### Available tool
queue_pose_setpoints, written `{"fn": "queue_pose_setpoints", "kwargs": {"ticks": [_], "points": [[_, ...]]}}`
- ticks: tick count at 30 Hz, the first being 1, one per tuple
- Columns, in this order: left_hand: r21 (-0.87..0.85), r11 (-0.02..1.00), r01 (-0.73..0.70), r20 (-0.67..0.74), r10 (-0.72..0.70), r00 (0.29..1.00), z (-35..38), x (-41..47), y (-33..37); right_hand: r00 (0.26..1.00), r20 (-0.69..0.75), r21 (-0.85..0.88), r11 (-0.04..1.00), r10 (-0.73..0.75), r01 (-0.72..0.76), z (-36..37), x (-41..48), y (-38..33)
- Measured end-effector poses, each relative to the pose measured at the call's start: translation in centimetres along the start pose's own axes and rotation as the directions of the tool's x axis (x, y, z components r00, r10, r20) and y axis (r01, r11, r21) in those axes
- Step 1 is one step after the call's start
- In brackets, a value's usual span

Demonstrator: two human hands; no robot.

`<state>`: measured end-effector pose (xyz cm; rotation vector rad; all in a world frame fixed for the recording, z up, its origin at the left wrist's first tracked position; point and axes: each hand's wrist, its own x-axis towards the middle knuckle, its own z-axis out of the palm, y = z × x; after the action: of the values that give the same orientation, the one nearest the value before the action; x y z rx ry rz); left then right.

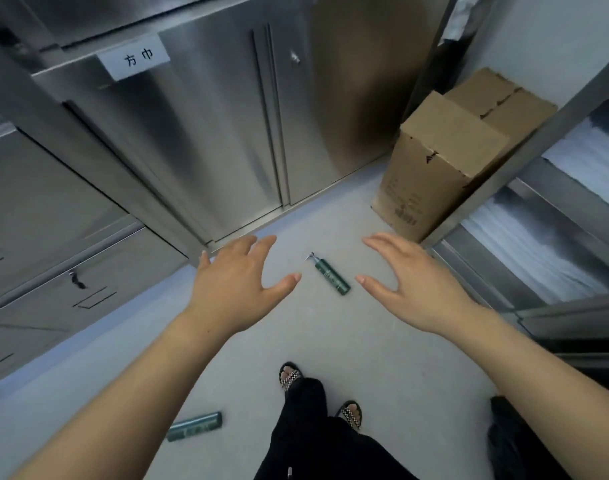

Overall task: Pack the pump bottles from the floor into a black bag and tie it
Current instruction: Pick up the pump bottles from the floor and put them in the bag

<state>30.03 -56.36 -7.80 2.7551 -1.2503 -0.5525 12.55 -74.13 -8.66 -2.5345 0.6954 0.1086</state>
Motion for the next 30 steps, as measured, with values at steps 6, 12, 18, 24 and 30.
{"fn": "queue_pose_setpoints", "kwargs": {"ticks": [6, 12, 18, 24, 30], "points": [[0.017, 1.000, -0.027, 0.096, 0.025, 0.995, 2.9, 6.6, -2.2, 0.997, 0.035, 0.013, 0.997, 0.075, -0.075, 3.0, 4.8, 2.3], [-0.130, 0.990, -0.054, 0.048, 0.061, 0.997, 6.8, 11.5, -2.8, 0.988, 0.112, 0.042, 0.993, 0.109, -0.114, 6.8, 9.7, 5.7], [-0.083, 0.996, -0.013, 0.080, 0.020, 0.997, 16.6, 17.1, -4.2, 0.986, 0.163, 0.066, 0.997, 0.028, -0.039, 14.3, 15.4, 11.7], [-0.060, 0.996, 0.070, 0.136, -0.061, 0.989, 35.0, 24.7, -5.7, 0.982, 0.186, 0.019, 1.000, -0.006, 0.002, 28.8, 21.7, 22.2], [-0.078, 0.995, 0.059, 0.077, -0.053, 0.996, 54.7, 32.8, -8.9, 0.986, 0.168, 0.041, 0.999, 0.010, -0.017, 46.2, 27.6, 33.1]]}}
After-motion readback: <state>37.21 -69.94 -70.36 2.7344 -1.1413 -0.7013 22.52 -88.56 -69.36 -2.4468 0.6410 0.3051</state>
